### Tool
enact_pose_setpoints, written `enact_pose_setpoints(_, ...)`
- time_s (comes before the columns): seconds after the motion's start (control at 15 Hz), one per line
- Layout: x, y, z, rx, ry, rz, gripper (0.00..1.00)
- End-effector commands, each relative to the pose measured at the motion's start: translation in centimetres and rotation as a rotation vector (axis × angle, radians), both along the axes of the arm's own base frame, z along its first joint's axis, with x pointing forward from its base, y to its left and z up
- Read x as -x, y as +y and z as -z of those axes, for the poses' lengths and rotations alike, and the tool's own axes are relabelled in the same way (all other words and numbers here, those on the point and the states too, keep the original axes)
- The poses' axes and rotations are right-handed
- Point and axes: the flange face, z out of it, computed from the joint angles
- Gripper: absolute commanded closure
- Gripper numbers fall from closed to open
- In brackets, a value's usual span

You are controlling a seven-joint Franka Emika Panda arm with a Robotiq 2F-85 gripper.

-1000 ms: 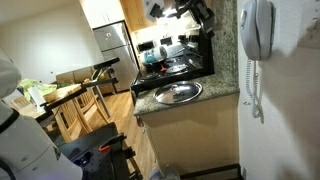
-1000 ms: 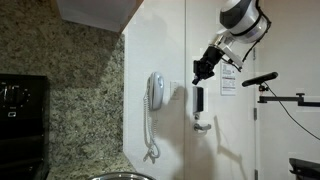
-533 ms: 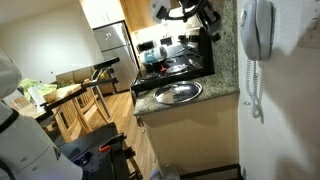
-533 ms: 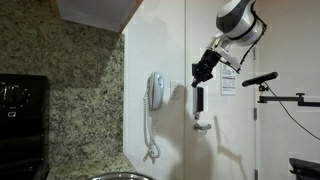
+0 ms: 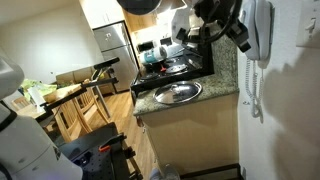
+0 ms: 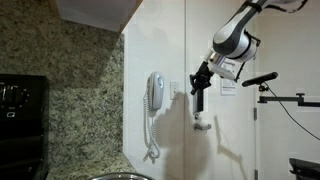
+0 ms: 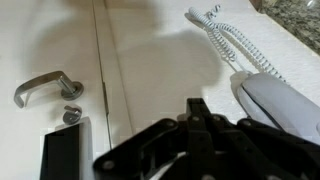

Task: Turn off the light switch

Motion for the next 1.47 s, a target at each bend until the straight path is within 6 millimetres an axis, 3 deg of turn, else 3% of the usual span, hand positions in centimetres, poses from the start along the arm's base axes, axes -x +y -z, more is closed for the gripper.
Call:
enact_pose_setpoints(0.0,0.0,0.0,-0.1,0.000,0.000,0.001,0.99)
enact_pose_setpoints(0.53,-0.2,0.2,-0.5,-0.002,-0.005,0.001,1.00)
enact_pose_setpoints(0.93,-1.8,3.8,0.4,-0.026,-0.019,-0.001,1.00)
enact_pose_setpoints(1.13,-3.7,5.9,-0.5,-0.047,-0.072,0.020,1.00)
enact_pose_setpoints(1.27,-4.7,6.1,-1.3,-0.059,-0.102,0.052,1.00)
enact_pose_setpoints(1.33,-3.4,6.2,-0.6,-0.050,-0.064,0.022,0.99)
enact_pose_setpoints(1.4,-3.8,6.3,-1.0,-0.056,-0.073,0.032,0.99)
